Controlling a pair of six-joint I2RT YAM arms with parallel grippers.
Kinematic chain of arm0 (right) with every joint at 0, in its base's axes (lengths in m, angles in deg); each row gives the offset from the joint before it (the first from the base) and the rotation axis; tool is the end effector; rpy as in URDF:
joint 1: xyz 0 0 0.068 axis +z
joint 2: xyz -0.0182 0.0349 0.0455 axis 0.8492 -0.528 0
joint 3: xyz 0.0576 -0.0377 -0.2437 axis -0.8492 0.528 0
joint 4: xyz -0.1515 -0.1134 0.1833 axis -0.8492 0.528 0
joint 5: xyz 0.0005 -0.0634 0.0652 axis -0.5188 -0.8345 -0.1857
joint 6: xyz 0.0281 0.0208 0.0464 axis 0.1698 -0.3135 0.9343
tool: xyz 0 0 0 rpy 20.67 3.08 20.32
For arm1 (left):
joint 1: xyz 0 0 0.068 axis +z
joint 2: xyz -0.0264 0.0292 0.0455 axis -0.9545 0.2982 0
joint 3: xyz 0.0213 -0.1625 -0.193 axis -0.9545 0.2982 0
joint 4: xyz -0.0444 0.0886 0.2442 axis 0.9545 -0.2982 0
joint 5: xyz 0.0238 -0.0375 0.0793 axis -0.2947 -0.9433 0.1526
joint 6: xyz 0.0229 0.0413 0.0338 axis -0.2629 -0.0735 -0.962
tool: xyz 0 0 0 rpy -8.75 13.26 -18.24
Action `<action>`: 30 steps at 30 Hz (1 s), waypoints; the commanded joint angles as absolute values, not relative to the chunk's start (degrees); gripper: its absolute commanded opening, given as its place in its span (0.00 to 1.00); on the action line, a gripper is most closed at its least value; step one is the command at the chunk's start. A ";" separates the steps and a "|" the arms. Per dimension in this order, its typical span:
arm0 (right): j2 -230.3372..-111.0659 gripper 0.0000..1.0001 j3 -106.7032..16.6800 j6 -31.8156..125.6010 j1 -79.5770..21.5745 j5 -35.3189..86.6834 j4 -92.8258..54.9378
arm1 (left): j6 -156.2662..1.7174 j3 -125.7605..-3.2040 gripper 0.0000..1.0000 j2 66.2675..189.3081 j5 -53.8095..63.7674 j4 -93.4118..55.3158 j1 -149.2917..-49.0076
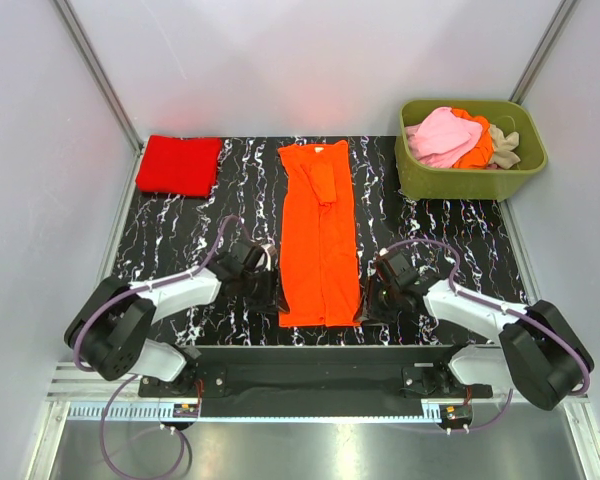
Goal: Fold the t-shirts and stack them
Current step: Fold the tshirt
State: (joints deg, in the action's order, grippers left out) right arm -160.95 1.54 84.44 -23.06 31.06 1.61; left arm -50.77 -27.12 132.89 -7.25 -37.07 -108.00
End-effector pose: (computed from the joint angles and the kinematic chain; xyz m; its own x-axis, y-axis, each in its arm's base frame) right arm 0.1719 0.1321 0.1202 -0.9723 0.1499 -0.1794 0.0525 0.8879 0.4571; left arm 0.1947 -0.1560 0.1194 -0.9828 -0.0112 -0.1842 0.0908 0.8396 -0.5356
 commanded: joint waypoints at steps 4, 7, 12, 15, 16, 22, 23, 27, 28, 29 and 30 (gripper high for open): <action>-159.23 0.36 3.46 86.13 -23.32 33.07 -1.87 | -49.74 -22.90 0.49 131.31 -5.66 -36.53 -109.74; -158.44 0.32 4.16 86.48 -23.32 32.72 -2.05 | -49.30 -22.11 0.49 130.43 -4.60 -36.71 -110.18; -158.18 0.14 5.04 87.01 -23.32 33.51 -3.54 | -48.78 -20.97 0.48 129.46 -5.48 -36.45 -111.32; -157.39 0.00 5.66 87.45 -23.32 33.77 -3.98 | -48.08 -20.44 0.41 128.32 -6.79 -35.13 -111.93; -156.95 0.00 5.84 87.54 -23.32 33.95 -4.07 | -47.90 -20.53 0.34 128.15 -6.97 -35.04 -112.20; -151.24 0.00 7.24 90.00 -23.32 34.91 -3.63 | -45.97 -20.18 0.00 125.87 -8.03 -34.95 -113.17; -149.14 0.00 7.42 90.43 -23.24 35.00 -3.02 | -44.92 -20.09 0.00 125.25 -7.94 -34.95 -113.43; -143.95 0.00 7.51 92.19 -22.97 33.95 0.32 | -42.19 -19.47 0.00 121.39 -6.37 -35.39 -115.98; -143.24 0.00 7.77 92.37 -22.88 33.86 0.67 | -41.84 -19.38 0.00 121.20 -6.19 -35.30 -116.24; -142.36 0.00 7.86 92.98 -22.88 33.95 1.02 | -41.14 -19.47 0.00 121.03 -6.01 -35.48 -116.59; -142.09 0.00 8.29 93.08 -22.62 33.86 1.03 | -40.87 -19.65 0.00 120.85 -5.92 -35.39 -116.60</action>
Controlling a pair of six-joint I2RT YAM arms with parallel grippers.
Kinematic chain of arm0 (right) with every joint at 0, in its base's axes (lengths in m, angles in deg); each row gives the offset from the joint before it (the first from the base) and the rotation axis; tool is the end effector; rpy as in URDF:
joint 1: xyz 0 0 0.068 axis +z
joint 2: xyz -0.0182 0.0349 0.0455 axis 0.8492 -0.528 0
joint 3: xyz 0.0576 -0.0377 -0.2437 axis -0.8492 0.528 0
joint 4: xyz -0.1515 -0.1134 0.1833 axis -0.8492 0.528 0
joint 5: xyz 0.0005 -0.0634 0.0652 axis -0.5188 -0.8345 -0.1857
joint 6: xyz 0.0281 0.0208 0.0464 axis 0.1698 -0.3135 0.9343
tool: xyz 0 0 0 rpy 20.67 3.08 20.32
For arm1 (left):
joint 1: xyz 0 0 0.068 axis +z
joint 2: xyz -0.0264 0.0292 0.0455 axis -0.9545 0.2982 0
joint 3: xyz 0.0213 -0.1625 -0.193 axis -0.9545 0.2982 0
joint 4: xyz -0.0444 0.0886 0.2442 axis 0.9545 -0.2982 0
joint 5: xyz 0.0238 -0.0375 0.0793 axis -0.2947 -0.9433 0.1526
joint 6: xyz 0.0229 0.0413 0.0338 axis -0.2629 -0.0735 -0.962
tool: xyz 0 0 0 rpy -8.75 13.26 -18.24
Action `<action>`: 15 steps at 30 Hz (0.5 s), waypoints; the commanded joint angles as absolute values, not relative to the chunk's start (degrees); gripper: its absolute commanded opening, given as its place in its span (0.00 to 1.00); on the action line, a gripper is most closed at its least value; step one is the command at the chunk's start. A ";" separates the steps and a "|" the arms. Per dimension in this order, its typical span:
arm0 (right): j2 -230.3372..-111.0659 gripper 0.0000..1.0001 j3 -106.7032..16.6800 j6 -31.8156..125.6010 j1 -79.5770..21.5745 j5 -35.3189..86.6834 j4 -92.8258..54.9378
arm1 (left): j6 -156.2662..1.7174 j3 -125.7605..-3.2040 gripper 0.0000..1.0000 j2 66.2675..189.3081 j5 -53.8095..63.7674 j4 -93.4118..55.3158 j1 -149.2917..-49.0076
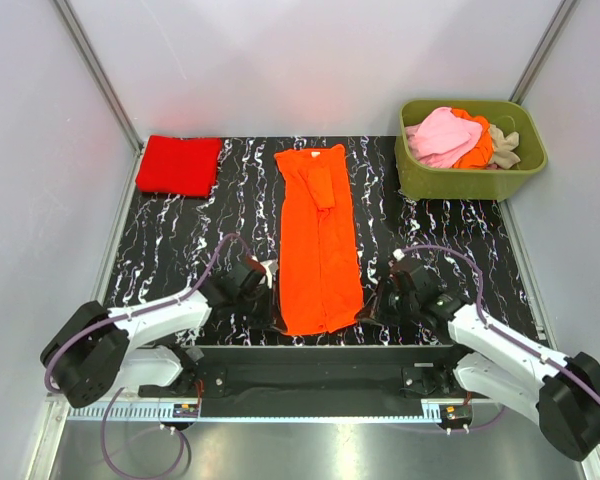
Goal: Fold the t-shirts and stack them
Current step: Fold the tshirt
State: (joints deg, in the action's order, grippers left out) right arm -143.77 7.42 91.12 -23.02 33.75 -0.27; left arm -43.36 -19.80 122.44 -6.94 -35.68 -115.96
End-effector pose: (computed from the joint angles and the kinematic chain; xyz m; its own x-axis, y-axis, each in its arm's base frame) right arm 0.1515 0.1202 0.1477 -0.9359 0.2572 -0.2406 0.0517 0.7762 0.6284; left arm 0.1509 -0.1620 0.1246 -0.9847 0.0083 -0.1742 0.1112 0.7994 -0.5904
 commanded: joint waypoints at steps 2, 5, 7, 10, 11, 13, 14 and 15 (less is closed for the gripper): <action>-141.83 0.00 8.56 93.34 -22.45 33.77 1.03 | -40.69 -19.91 0.00 121.02 -6.27 -35.39 -116.94; -141.30 0.00 8.47 93.60 -22.18 33.60 1.29 | -39.90 -20.53 0.00 120.85 -6.54 -35.48 -117.47; -141.04 0.00 8.12 93.69 -22.18 32.99 1.46 | -39.72 -21.14 0.00 120.76 -6.62 -35.48 -117.56; -142.35 0.00 6.28 92.47 -22.18 30.88 2.08 | -40.42 -24.03 0.00 121.99 -6.27 -36.62 -117.39; -142.88 0.00 4.71 92.11 -22.18 30.35 2.43 | -40.86 -25.17 0.00 123.64 -6.01 -37.23 -117.30; -145.15 0.00 2.77 90.80 -22.18 29.04 3.05 | -41.83 -28.51 0.00 125.67 -6.44 -38.73 -116.08; -146.12 0.00 0.67 90.36 -22.18 28.59 3.22 | -42.01 -29.48 0.00 126.55 -6.88 -39.08 -115.55; -147.18 0.00 -0.57 89.92 -22.27 28.24 3.57 | -42.27 -31.14 0.00 128.21 -6.97 -39.78 -115.02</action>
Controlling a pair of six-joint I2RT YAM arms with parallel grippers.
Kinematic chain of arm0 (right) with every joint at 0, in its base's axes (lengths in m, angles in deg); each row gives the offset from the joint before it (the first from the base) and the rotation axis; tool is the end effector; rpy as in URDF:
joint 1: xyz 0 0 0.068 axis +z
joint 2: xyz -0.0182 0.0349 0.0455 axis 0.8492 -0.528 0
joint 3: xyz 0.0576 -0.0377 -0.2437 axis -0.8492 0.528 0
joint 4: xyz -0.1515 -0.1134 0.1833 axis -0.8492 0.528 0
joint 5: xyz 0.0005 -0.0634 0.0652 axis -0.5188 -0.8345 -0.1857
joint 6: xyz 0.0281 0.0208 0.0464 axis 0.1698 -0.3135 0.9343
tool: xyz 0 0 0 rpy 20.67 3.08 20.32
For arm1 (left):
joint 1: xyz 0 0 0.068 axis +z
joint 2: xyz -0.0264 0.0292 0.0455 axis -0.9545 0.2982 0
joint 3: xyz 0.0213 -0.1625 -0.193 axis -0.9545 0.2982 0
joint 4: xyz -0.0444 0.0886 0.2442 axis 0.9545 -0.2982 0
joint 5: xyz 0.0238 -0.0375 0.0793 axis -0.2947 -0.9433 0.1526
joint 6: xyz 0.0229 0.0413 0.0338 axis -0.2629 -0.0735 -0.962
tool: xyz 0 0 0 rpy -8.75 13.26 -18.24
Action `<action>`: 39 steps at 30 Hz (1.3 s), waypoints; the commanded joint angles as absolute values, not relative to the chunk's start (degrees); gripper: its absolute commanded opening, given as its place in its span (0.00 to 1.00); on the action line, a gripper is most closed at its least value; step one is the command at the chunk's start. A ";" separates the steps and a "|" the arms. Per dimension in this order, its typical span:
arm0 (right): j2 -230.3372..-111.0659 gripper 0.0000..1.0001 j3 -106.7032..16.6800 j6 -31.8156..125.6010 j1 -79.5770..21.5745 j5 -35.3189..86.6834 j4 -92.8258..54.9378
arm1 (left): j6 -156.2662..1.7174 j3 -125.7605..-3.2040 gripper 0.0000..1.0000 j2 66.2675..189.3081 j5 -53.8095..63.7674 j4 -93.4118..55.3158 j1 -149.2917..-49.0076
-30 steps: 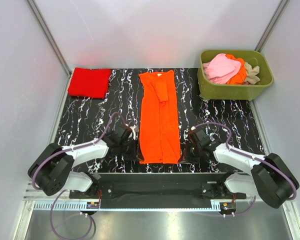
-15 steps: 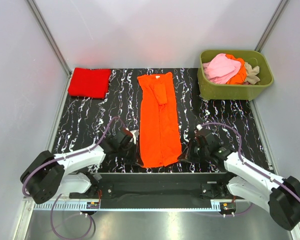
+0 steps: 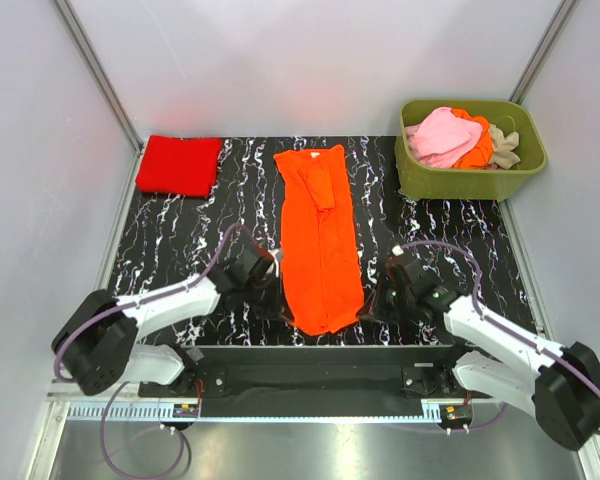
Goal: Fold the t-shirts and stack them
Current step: Fold the tshirt
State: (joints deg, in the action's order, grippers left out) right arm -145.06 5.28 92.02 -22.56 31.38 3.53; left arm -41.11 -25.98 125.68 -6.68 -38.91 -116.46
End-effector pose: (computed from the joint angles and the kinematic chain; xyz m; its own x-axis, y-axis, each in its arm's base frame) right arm 0.1525 0.1208 0.1505 -0.9355 0.2730 -0.2242 0.0945 0.8049 0.5858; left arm 0.1631 -0.1761 0.1402 -0.9886 -0.0159 -0.1500 0.0769 0.8024 -0.5919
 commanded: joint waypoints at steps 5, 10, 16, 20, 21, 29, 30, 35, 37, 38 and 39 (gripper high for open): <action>-155.88 0.00 -11.71 83.07 -22.62 25.95 7.44 | -45.08 -37.04 0.00 132.44 -9.16 -41.80 -110.10; -165.19 0.00 -19.99 78.24 -25.87 27.09 8.59 | -48.06 -45.21 0.00 136.92 -11.19 -44.18 -102.91; -176.44 0.00 -31.59 72.78 -31.22 29.81 9.29 | -51.49 -56.63 0.00 145.54 -15.14 -45.76 -97.53; -183.82 0.00 -41.76 69.53 -34.48 31.75 10.16 | -53.17 -66.11 0.00 153.43 -15.94 -48.04 -94.89; -186.62 0.00 -43.71 69.00 -35.01 32.01 10.86 | -53.43 -67.71 0.00 155.20 -16.11 -48.39 -94.36; -199.65 0.00 -59.97 65.74 -38.00 35.53 14.12 | -56.51 -81.85 0.00 166.98 -17.08 -52.09 -90.85; -201.92 0.00 -61.12 65.57 -38.35 35.62 14.82 | -56.34 -82.66 0.00 167.69 -17.00 -52.26 -90.67; -206.68 0.00 -66.67 64.86 -39.23 35.00 16.41 | -56.86 -88.54 0.00 173.40 -16.99 -53.23 -89.97; -208.62 0.00 -68.94 64.34 -39.67 36.23 16.76 | -57.47 -89.95 0.00 175.50 -17.17 -53.67 -89.62; -209.93 0.00 -69.83 64.25 -39.76 36.50 17.54 | -57.48 -91.18 0.00 175.95 -16.91 -54.54 -89.53; -210.64 0.00 -70.71 64.25 -39.85 36.41 17.99 | -57.48 -91.54 0.00 176.30 -16.82 -54.64 -89.35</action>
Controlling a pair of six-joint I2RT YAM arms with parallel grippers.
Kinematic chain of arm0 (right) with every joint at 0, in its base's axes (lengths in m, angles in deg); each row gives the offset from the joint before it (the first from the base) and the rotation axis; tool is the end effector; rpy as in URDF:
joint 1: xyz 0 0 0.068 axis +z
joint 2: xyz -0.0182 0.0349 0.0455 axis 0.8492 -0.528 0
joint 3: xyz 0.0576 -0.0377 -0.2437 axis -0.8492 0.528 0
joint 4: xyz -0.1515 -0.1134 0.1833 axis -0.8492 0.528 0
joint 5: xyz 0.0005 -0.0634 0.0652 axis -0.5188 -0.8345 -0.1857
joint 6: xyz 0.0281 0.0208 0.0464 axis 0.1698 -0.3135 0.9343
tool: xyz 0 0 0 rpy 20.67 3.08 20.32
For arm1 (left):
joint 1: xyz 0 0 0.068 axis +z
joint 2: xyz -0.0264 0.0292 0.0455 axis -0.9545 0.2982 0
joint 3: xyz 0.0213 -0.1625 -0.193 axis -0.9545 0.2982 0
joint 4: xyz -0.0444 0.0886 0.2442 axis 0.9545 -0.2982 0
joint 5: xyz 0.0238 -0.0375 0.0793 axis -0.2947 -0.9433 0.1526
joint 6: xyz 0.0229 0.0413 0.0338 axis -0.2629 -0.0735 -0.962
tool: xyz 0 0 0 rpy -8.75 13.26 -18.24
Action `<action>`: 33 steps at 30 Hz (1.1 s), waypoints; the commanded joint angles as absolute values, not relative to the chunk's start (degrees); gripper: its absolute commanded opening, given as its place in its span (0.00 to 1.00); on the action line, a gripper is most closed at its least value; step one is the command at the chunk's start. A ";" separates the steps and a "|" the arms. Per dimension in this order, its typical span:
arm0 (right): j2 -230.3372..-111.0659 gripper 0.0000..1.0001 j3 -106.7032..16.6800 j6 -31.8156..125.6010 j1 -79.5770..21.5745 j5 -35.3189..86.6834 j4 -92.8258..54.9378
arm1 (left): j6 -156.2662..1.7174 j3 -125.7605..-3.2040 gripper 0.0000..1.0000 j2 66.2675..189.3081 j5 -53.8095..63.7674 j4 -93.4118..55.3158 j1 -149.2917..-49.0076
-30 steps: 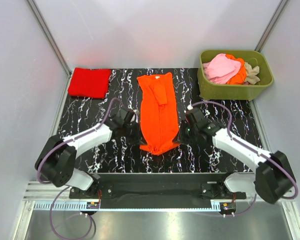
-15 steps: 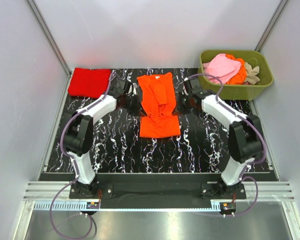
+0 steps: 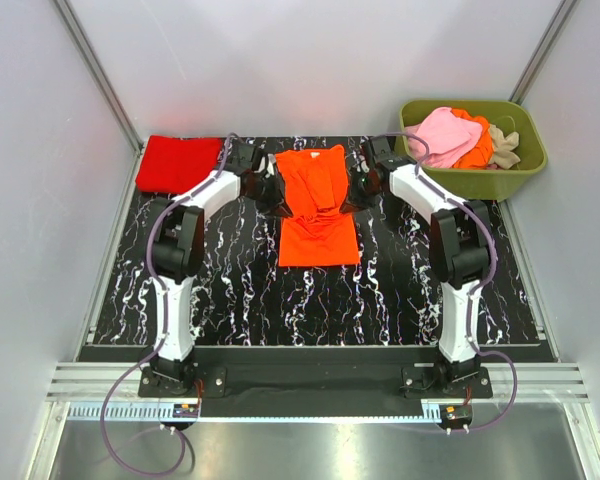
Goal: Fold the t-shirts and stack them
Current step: Fold the tshirt
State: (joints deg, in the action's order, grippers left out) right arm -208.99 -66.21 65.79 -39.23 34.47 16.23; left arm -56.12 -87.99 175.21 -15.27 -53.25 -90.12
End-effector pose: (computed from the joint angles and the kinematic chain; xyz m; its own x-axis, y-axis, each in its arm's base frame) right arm 0.4226 0.1570 0.1896 -0.9210 0.1247 -0.3690 -0.0572 0.8938 0.4447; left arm 0.4289 -0.1558 0.1638 -0.9581 -0.1966 -0.2083 -0.0255 0.7830 -0.6215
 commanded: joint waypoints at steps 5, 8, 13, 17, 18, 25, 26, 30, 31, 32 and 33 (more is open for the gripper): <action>-213.89 0.07 -74.75 64.25 -40.55 35.54 19.30 | -58.09 -94.35 0.21 177.97 -12.78 -56.13 -88.74; -215.30 0.15 -78.44 65.83 -41.34 33.59 20.97 | -60.02 -101.36 0.23 180.17 -14.89 -58.92 -87.86; -211.53 0.31 -77.59 67.93 -41.43 30.17 22.74 | -62.48 -105.45 0.34 177.81 -10.85 -64.13 -86.54; -207.58 0.27 -72.31 69.35 -40.99 31.84 21.95 | -63.71 -97.54 0.33 172.54 -8.91 -63.43 -88.20; -207.05 0.25 -71.34 69.35 -40.47 31.67 21.95 | -63.98 -95.69 0.33 171.66 -9.08 -62.91 -89.25; -207.74 0.12 -66.58 68.82 -40.29 33.51 18.78 | -64.69 -89.51 0.28 172.35 -11.01 -58.86 -93.04; -208.79 0.12 -66.58 68.73 -40.29 33.68 18.69 | -64.51 -89.78 0.27 173.66 -11.28 -58.86 -93.21; -211.61 0.12 -67.11 68.73 -40.29 32.90 18.25 | -64.51 -91.98 0.26 176.74 -9.97 -58.86 -93.39; -212.31 0.12 -68.16 68.64 -40.29 32.72 18.17 | -64.42 -93.20 0.26 177.53 -9.35 -58.86 -93.22; -213.88 0.13 -68.86 68.38 -40.29 32.55 18.25 | -64.33 -93.73 0.26 178.15 -9.00 -58.86 -93.13; -214.59 0.12 -70.44 68.20 -40.29 32.20 18.25 | -64.07 -94.96 0.25 179.55 -8.47 -58.86 -92.78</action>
